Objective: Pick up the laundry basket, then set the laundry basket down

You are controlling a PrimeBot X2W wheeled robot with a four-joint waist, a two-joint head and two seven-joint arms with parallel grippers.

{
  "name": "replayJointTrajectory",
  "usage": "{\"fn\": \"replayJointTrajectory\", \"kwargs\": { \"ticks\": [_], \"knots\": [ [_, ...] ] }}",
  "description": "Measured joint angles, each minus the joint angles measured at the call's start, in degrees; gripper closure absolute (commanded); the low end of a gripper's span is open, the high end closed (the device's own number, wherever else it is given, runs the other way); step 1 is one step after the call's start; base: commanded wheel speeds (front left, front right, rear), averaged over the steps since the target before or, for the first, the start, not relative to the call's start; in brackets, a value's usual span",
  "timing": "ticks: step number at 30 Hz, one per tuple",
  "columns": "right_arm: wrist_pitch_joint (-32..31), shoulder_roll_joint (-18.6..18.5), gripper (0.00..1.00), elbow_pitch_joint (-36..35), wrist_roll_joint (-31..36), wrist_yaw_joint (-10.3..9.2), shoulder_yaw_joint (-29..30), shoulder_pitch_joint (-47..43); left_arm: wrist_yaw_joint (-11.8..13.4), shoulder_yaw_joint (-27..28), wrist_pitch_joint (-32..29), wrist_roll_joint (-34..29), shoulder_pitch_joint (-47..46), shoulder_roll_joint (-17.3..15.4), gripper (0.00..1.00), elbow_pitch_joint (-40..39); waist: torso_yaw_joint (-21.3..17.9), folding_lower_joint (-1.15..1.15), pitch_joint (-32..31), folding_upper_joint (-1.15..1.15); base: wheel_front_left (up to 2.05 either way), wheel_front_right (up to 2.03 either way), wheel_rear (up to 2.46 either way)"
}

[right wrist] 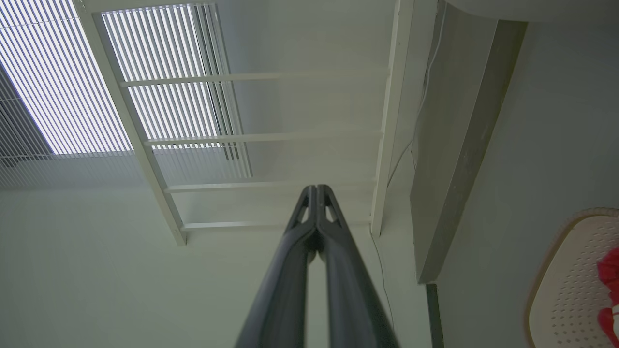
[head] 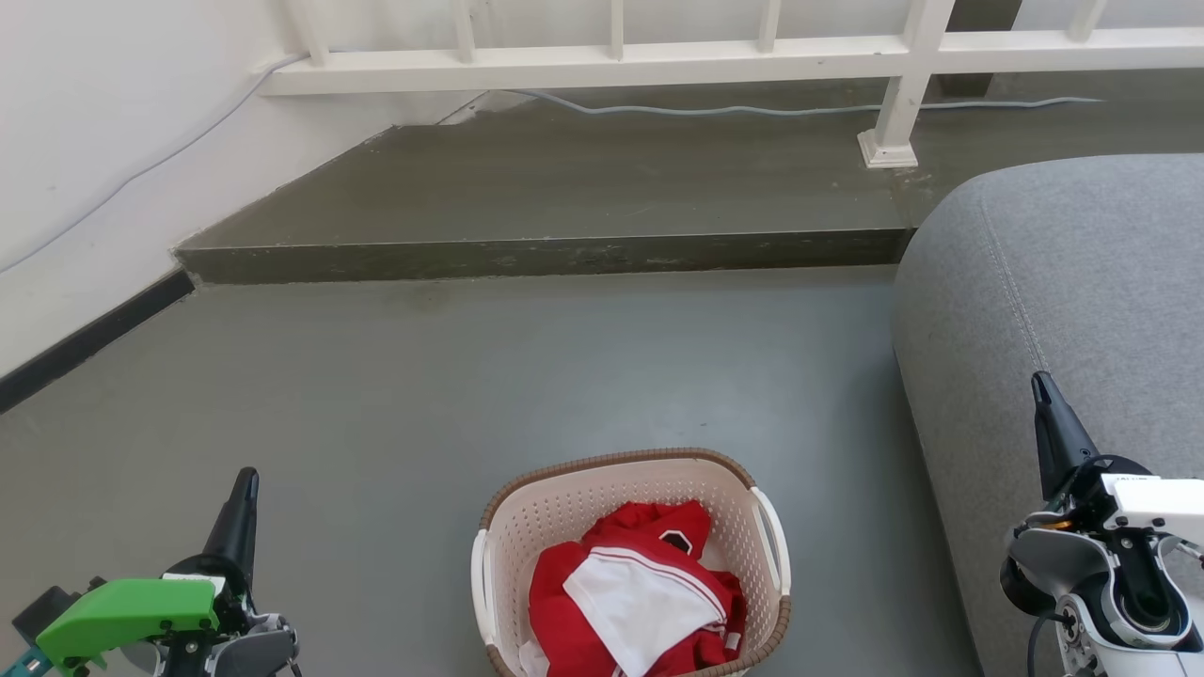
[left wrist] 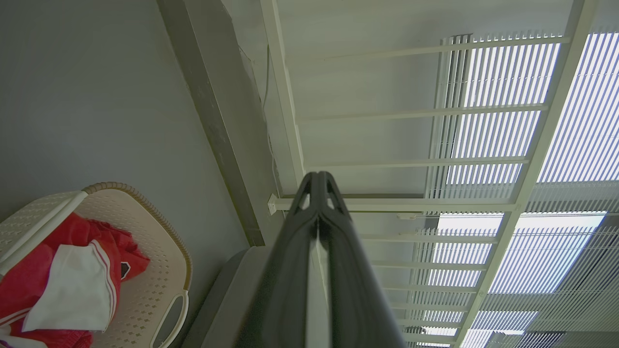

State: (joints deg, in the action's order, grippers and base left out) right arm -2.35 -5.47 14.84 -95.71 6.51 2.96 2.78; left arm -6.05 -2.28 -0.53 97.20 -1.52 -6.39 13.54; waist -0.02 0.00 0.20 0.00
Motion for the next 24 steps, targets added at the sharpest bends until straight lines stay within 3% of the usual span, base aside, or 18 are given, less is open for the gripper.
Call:
{"fn": "replayJointTrajectory", "kwargs": {
  "ticks": [24],
  "knots": [
    [-0.2,0.0,1.0,0.4,0.0,0.02,0.1,0.3,-0.5,0.1,0.0,0.0,-0.4,0.0,1.0,0.8,0.0,0.0,0.0,0.0,0.0,0.0,0.0]
  ]
}}
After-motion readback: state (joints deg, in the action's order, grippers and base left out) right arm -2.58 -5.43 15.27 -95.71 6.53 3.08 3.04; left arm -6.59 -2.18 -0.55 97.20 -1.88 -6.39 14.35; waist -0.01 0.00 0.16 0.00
